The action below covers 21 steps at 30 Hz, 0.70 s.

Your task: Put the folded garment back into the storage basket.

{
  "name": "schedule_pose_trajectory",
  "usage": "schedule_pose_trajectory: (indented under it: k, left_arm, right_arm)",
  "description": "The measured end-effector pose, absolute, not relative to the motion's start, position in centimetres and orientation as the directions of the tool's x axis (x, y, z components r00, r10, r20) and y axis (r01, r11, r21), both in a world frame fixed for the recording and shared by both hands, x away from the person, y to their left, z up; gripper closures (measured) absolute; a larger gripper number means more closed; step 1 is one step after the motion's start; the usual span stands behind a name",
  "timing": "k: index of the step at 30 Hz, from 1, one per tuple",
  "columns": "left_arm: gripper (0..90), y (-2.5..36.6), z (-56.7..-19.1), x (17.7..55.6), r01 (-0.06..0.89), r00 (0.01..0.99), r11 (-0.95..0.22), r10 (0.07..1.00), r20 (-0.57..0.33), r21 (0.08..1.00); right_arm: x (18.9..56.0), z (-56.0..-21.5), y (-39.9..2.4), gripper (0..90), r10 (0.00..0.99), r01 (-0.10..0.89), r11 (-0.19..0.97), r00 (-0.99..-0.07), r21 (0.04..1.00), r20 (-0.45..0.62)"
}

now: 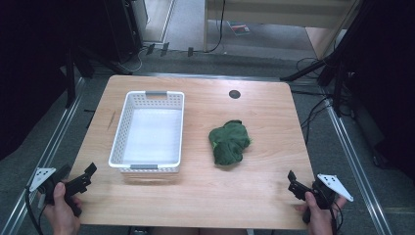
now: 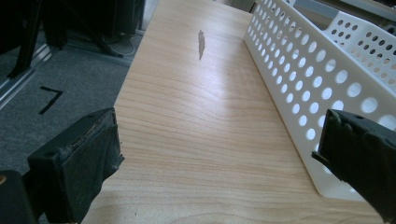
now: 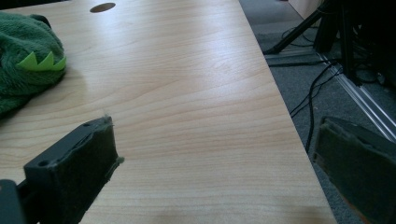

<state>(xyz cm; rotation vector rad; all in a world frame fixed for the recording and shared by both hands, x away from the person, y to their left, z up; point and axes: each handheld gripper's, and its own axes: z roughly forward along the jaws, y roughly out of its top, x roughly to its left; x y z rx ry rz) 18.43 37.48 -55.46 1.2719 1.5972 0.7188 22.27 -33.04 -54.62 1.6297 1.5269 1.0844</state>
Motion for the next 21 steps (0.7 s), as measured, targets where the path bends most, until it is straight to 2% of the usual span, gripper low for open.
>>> schedule_pose_trajectory:
  k: [14,21]
  left_arm:
    - [0.0,37.7,-53.7,17.8,0.37,-0.031,0.295,0.952,-0.306,0.881]
    - [0.0,36.8,-51.2,17.4,0.369,-0.016,0.295,0.95,-0.311,0.881]
  right_arm:
    - [22.3,-54.6,-32.8,0.0,0.991,0.458,-0.093,-0.048,0.884,0.129]
    - [22.4,-54.6,-32.8,0.0,0.991,0.456,-0.096,-0.043,0.885,0.13]
